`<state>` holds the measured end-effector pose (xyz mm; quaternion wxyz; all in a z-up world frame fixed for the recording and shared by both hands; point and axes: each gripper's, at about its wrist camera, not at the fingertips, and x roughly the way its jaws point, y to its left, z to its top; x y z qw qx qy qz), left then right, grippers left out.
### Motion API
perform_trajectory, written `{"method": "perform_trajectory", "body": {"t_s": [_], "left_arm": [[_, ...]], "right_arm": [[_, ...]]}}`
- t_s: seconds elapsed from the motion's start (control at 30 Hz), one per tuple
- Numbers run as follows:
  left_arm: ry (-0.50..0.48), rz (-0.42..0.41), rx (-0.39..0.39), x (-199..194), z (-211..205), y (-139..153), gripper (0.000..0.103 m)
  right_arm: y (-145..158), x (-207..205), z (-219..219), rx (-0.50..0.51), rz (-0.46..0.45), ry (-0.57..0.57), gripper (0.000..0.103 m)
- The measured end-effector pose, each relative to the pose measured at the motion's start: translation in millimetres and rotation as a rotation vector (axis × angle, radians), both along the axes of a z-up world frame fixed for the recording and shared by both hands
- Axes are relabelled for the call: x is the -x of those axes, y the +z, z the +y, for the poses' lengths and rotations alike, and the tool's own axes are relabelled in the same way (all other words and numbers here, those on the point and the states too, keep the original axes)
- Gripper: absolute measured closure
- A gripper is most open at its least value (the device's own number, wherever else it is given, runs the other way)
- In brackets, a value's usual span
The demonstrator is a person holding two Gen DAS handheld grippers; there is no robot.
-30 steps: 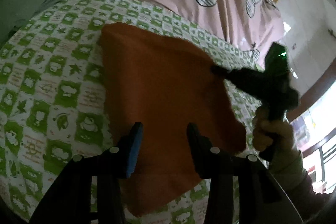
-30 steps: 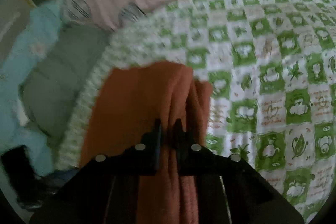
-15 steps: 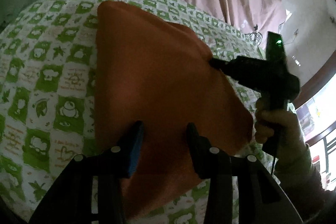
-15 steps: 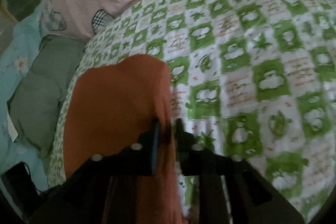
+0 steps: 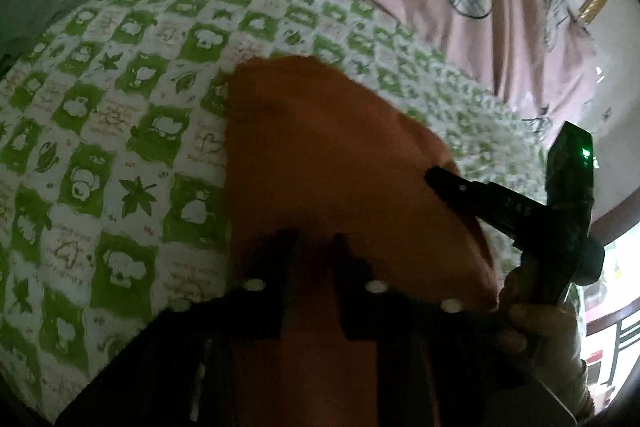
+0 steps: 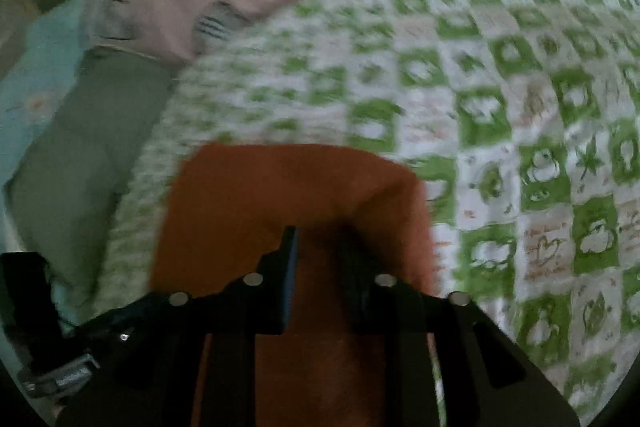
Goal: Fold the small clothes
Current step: 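Release the sweater bundle with the right gripper and lift both grippers away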
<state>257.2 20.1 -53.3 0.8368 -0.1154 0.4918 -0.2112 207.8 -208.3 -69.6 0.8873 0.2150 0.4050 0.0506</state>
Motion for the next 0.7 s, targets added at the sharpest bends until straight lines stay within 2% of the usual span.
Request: {"method": "perform_trajectory", "body": {"t_s": [0.03,0.07,0.27,0.4,0.5,0.6,0.7], "left_arm": [[-0.008,-0.002,-0.007,-1,-1,-1,0.091],[-0.011,-0.004,-0.014,-1,-1,0,0.091],[-0.041,-0.047,0.006,33,5,19,0.090],[-0.079,-0.095,0.058,92,19,32,0.090],[-0.108,-0.092,0.056,127,21,28,0.090],[-0.128,-0.074,-0.018,147,16,7,0.090],[-0.099,-0.023,-0.035,149,17,-11,0.091]], "right_arm": [[0,0,0,0.013,-0.002,-0.005,0.098],[0,1,0,0.019,-0.004,-0.004,0.099],[20,30,3,0.015,-0.027,0.009,0.094],[32,90,12,-0.021,-0.080,0.059,0.094],[20,137,22,0.014,-0.061,0.080,0.094],[-7,165,15,0.067,0.007,0.028,0.094],[-22,173,2,-0.012,0.006,0.013,0.095]]}}
